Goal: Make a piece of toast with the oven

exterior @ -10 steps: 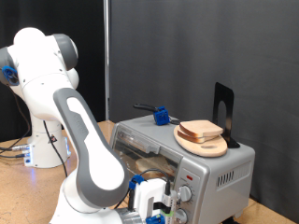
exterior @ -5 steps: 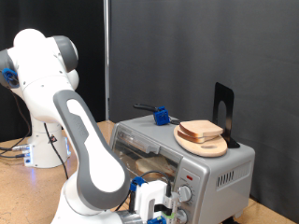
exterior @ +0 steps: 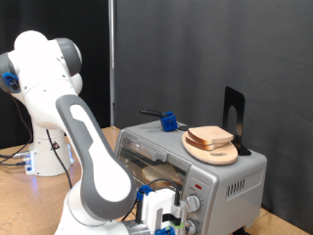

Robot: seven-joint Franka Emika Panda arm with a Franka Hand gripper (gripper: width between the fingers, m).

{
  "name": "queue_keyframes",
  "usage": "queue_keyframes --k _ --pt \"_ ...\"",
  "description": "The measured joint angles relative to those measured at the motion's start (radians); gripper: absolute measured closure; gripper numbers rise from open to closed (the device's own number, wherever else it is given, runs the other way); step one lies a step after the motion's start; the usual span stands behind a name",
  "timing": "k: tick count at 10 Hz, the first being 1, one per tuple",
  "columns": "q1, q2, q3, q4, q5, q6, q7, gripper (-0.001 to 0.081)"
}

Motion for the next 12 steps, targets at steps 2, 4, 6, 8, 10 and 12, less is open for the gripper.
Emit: queue_keyframes --k 2,4,6,8,10,12 --pt "0.000 -0.001 0.000 0.000 0.000 -0.002 0.000 0.0801" --pt "0.000 -0.001 0.000 0.000 -0.001 -0.003 0.005 0.0801" --pt "0.000 -0.001 -0.001 0.000 -0.003 -0.003 0.028 0.0805" --pt "0.000 -0.001 -0.001 -0.001 -0.003 -0.003 0.051 0.0806" --pt "0.000 -0.001 -0.001 -0.001 -0.004 -0.003 0.096 0.0806" --pt "0.004 -0.004 -0.004 0.000 -0.013 0.002 0.205 0.0806"
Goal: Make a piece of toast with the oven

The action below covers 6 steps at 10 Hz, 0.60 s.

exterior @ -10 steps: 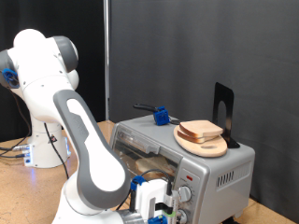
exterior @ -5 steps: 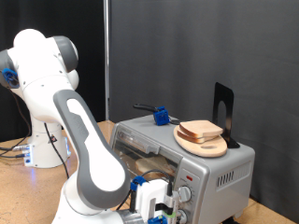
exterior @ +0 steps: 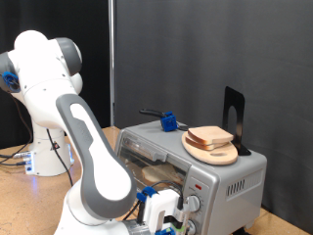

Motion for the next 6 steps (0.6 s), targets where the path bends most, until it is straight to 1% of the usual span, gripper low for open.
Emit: queue_keyframes --k 4,6 --pt "0.016 -0.016 -0.014 0.001 -0.030 0.009 0.196 0.0806" --pt "0.022 -0.018 -0.018 0.011 -0.056 0.008 0.297 0.0806"
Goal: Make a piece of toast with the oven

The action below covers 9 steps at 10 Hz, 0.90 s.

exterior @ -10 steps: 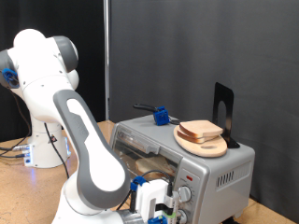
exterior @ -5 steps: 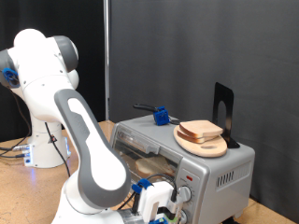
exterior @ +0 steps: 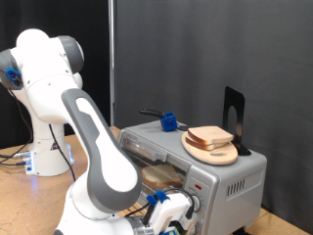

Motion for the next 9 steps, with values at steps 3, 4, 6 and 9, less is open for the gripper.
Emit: queue_keyframes --k 3,4,6,9 --pt "0.007 0.001 -0.004 0.013 -0.028 -0.003 0.105 0.0806" --pt "0.007 0.002 -0.003 0.014 -0.024 0.001 0.082 0.0806" --pt "-0.003 0.004 0.011 -0.007 0.029 0.037 -0.124 0.0806" --pt "-0.028 0.012 0.043 -0.038 0.136 0.080 -0.512 0.0806"
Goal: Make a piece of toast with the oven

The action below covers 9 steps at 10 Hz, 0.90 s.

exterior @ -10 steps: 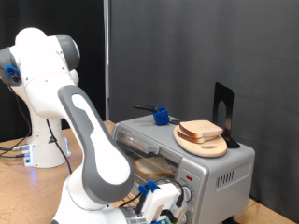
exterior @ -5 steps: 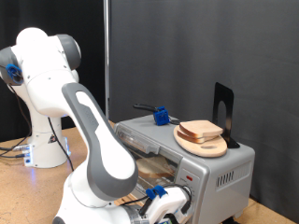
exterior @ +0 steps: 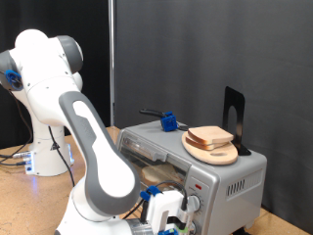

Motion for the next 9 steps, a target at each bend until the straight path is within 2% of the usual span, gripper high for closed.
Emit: queue_keyframes --k 2,3,4,5,6,7,8,9 --pt "-0.018 0.015 0.020 -0.008 0.067 0.005 -0.262 0.0806" --pt "-0.025 0.023 0.025 -0.014 0.093 0.010 -0.375 0.0777" --pt "-0.032 0.034 0.031 -0.015 0.117 0.010 -0.496 0.0604" --pt "-0.040 0.045 0.039 -0.015 0.147 0.009 -0.627 0.0604" --pt "-0.048 0.054 0.046 -0.016 0.170 0.007 -0.750 0.0422" --pt "-0.057 0.065 0.056 -0.016 0.199 0.004 -0.876 0.0422" --pt "-0.067 0.071 0.066 -0.020 0.237 0.002 -0.998 0.0284" --pt "-0.071 0.066 0.062 -0.032 0.229 0.003 -0.943 0.0154"
